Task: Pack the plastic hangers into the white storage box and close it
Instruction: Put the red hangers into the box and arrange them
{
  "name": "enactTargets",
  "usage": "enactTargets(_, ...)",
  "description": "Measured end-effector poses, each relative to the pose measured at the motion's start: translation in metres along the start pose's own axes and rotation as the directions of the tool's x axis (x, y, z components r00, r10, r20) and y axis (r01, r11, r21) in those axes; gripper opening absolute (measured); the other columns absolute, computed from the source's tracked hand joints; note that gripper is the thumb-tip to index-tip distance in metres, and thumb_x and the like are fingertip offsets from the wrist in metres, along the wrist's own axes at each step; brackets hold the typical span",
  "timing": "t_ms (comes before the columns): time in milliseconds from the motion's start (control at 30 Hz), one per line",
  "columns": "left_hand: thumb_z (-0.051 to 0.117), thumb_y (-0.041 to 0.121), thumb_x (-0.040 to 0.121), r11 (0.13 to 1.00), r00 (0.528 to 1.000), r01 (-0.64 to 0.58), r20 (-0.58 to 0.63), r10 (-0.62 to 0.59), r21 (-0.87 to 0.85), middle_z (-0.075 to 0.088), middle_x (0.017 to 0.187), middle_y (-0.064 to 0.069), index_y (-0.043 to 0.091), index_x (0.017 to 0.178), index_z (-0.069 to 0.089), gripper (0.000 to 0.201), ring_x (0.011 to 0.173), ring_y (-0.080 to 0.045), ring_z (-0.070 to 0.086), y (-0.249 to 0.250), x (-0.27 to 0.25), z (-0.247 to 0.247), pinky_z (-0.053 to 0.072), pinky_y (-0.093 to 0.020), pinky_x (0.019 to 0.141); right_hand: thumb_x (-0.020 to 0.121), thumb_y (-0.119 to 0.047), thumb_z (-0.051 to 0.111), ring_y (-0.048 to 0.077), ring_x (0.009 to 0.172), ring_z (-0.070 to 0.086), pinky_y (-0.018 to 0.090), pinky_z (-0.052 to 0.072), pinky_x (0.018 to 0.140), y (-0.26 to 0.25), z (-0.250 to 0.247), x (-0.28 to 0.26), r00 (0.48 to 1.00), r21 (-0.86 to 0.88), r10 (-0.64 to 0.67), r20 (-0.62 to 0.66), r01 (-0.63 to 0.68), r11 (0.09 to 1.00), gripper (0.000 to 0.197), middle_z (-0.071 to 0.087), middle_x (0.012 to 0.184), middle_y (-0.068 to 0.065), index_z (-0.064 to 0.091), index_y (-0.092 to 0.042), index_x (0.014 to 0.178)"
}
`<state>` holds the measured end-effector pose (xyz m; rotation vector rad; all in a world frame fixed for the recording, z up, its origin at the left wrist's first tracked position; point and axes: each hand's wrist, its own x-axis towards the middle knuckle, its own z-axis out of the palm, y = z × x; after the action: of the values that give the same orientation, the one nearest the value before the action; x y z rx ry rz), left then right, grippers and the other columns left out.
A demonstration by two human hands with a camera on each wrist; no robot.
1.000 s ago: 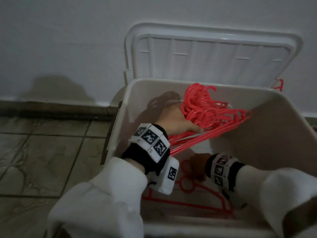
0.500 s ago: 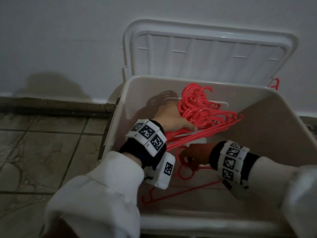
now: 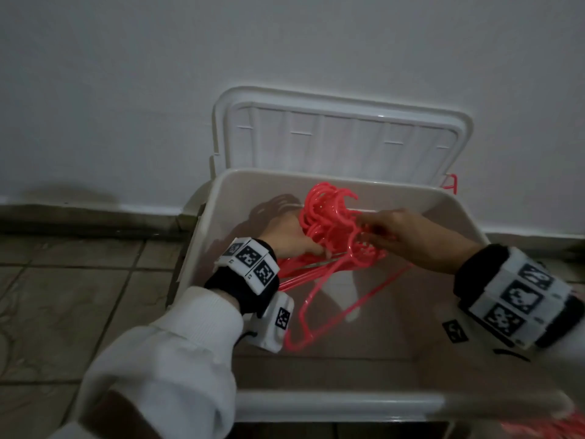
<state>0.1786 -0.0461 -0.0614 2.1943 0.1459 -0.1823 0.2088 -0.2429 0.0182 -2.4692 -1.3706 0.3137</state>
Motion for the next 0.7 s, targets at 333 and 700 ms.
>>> enactTargets(333,0.085,0.046,0.044,0.986,0.992,-0.038,0.11,0.056,-0.161,0.07,0.104,0.009,0.032,0.107,0.066,0.067,0.099,-0.012,0.065,-0.001,0.005,0.004,0.05,-0.038,0.095,0.081,-0.019,0.07,0.016,0.097,0.048,0.018,0.033,0.088,0.027,0.033,0.015,0.94,0.086,0.182,-0.29,-0.163,0.983,0.05,0.045,0.113,0.011,0.048,-0.003,0.122)
enactTargets(700,0.086,0.033,0.053,0.967,0.967,-0.048,0.229,0.107,-0.249,0.069,0.111,0.003,0.029,0.115,0.062,0.067,0.107,-0.015,0.063,-0.004,0.002,0.012,0.047,-0.041,0.099,0.087,-0.031,0.06,0.024,0.14,0.018,0.041,0.004,0.117,0.015,0.029,0.021,0.906,-0.065,0.398,0.144,-0.392,0.918,0.081,0.026,0.15,0.012,0.011,-0.012,0.148)
